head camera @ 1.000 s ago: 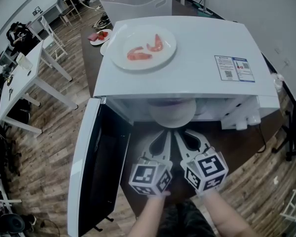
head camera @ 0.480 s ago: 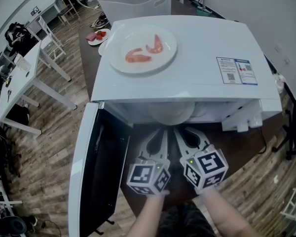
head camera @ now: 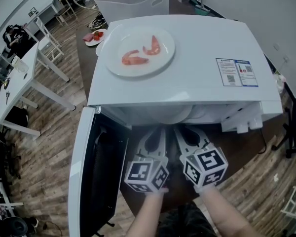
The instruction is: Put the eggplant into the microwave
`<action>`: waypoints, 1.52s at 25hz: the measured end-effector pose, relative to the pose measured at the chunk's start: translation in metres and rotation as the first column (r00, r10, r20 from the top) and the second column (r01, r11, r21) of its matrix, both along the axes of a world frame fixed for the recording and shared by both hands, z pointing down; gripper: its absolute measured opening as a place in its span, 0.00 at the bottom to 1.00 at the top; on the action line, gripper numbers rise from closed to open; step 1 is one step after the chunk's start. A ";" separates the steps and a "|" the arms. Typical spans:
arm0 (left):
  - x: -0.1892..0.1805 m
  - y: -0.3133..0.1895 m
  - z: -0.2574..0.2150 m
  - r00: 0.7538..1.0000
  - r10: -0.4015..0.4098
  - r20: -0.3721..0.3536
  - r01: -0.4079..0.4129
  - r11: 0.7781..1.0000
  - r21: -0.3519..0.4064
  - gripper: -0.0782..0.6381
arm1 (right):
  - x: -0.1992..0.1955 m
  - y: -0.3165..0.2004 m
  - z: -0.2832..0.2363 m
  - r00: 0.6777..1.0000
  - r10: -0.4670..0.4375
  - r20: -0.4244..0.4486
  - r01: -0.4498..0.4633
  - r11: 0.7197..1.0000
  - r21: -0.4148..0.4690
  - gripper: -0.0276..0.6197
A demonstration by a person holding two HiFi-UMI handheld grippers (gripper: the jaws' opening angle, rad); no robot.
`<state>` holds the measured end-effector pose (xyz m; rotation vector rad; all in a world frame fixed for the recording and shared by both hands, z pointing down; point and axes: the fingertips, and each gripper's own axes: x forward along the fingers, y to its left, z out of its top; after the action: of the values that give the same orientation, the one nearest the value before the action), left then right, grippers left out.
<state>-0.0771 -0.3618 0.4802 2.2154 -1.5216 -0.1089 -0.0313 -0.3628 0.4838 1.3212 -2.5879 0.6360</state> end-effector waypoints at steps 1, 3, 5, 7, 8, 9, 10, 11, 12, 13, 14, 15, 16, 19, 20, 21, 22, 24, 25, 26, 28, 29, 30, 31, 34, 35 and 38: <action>0.000 -0.001 0.000 1.000 0.000 -0.002 0.000 1.000 -0.001 0.13 | 0.001 -0.001 0.000 1.000 0.003 0.002 -0.003 1.000 -0.002 0.05; 0.000 -0.004 0.000 1.000 -0.001 -0.008 0.001 1.000 -0.005 0.13 | 0.001 -0.003 0.000 1.000 0.005 0.003 -0.005 1.000 -0.004 0.05; 0.000 -0.006 0.001 1.000 0.001 -0.012 -0.001 1.000 -0.008 0.13 | 0.002 -0.005 0.001 1.000 0.007 0.003 -0.007 1.000 -0.007 0.05; 0.002 -0.009 0.001 1.000 0.006 -0.013 -0.007 1.000 -0.009 0.13 | 0.002 -0.008 0.001 1.000 0.005 0.003 -0.005 1.000 -0.007 0.05; 0.004 -0.010 0.001 1.000 0.009 -0.014 -0.009 1.000 -0.010 0.13 | 0.002 -0.009 0.001 1.000 0.002 0.002 -0.002 1.000 -0.007 0.05; 0.005 -0.011 0.001 1.000 0.011 -0.014 -0.011 1.000 -0.011 0.13 | 0.001 -0.009 0.000 1.000 0.000 0.002 0.000 1.000 -0.007 0.05; 0.005 -0.012 0.001 1.000 0.012 -0.015 -0.012 1.000 -0.011 0.13 | 0.001 -0.009 0.000 1.000 -0.003 0.002 0.003 1.000 -0.008 0.05; 0.006 -0.013 0.001 1.000 0.013 -0.015 -0.013 1.000 -0.012 0.13 | 0.000 -0.010 0.000 1.000 -0.004 0.004 0.004 1.000 -0.009 0.05; 0.006 -0.014 0.001 1.000 0.013 -0.015 -0.013 1.000 -0.013 0.13 | 0.000 -0.010 0.000 1.000 -0.005 0.008 0.005 1.000 -0.012 0.05; 0.006 -0.015 0.000 1.000 0.013 -0.016 -0.013 1.000 -0.014 0.13 | 0.000 -0.010 -0.001 1.000 -0.005 0.013 0.005 1.000 -0.014 0.05; 0.006 -0.015 0.000 1.000 0.013 -0.017 -0.014 1.000 -0.016 0.13 | 0.000 -0.011 -0.002 1.000 -0.005 0.018 0.005 1.000 -0.017 0.05; 0.006 -0.015 0.001 1.000 0.014 -0.020 -0.014 1.000 -0.018 0.13 | 0.000 -0.011 -0.002 1.000 -0.006 0.022 0.006 1.000 -0.018 0.05; 0.006 -0.015 0.001 1.000 0.014 -0.025 -0.015 1.000 -0.022 0.13 | 0.000 -0.011 -0.003 1.000 -0.007 0.025 0.008 1.000 -0.019 0.05; 0.006 -0.015 0.001 0.999 0.016 -0.031 -0.017 0.999 -0.036 0.13 | -0.001 -0.012 -0.005 0.999 -0.010 0.039 0.011 1.000 -0.024 0.05; 0.006 -0.015 0.001 0.999 0.016 -0.030 -0.017 0.999 -0.039 0.13 | -0.001 -0.013 -0.006 0.999 -0.012 0.040 0.013 1.000 -0.024 0.05; 0.007 -0.015 0.001 1.000 0.017 -0.027 -0.018 0.999 -0.041 0.13 | -0.001 -0.013 -0.006 0.999 -0.013 0.040 0.014 1.000 -0.024 0.05; 0.007 -0.015 0.001 1.000 0.017 -0.025 -0.018 0.999 -0.043 0.13 | -0.001 -0.014 -0.007 0.999 -0.013 0.041 0.014 1.000 -0.024 0.05; 0.007 -0.015 0.000 1.000 0.020 -0.023 -0.021 0.999 -0.048 0.13 | -0.002 -0.014 -0.008 0.999 -0.010 0.046 0.011 1.000 -0.025 0.05; 0.008 -0.015 0.000 0.999 0.022 -0.023 -0.023 0.998 -0.051 0.13 | -0.002 -0.015 -0.009 0.999 -0.009 0.050 0.010 1.000 -0.026 0.05; 0.008 -0.015 0.000 0.999 0.024 -0.023 -0.025 0.998 -0.054 0.13 | -0.002 -0.015 -0.009 0.999 -0.008 0.053 0.009 1.000 -0.028 0.05; 0.009 -0.015 0.000 0.999 0.026 -0.022 -0.027 0.998 -0.059 0.13 | -0.003 -0.016 -0.009 0.998 -0.008 0.059 0.010 0.999 -0.033 0.05; 0.009 -0.015 0.001 0.999 0.026 -0.022 -0.027 0.998 -0.060 0.13 | -0.004 -0.017 -0.009 0.998 -0.008 0.062 0.010 0.999 -0.035 0.05; 0.009 -0.015 0.001 0.999 0.027 -0.022 -0.028 0.998 -0.060 0.13 | -0.004 -0.017 -0.009 0.998 -0.007 0.064 0.009 0.999 -0.035 0.05; 0.009 -0.016 0.001 0.999 0.028 -0.024 -0.029 0.998 -0.060 0.13 | -0.004 -0.018 -0.009 0.998 -0.006 0.065 0.008 0.999 -0.035 0.05; 0.009 -0.016 0.001 0.999 0.034 -0.029 -0.035 0.998 -0.058 0.13 | -0.006 -0.017 -0.010 0.998 -0.008 0.065 0.010 0.999 -0.031 0.05; 0.009 -0.016 0.001 0.999 0.035 -0.030 -0.036 0.998 -0.058 0.13 | -0.006 -0.017 -0.010 0.998 -0.011 0.063 0.013 0.999 -0.029 0.05; 0.009 -0.015 0.001 0.999 0.034 -0.035 -0.036 0.997 -0.062 0.13 | -0.007 -0.015 -0.010 0.998 -0.016 0.060 0.017 0.999 -0.029 0.05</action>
<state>-0.0682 -0.3767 0.4816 2.1787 -1.4482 -0.0865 -0.0387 -0.3783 0.4740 1.2896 -2.6225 0.7193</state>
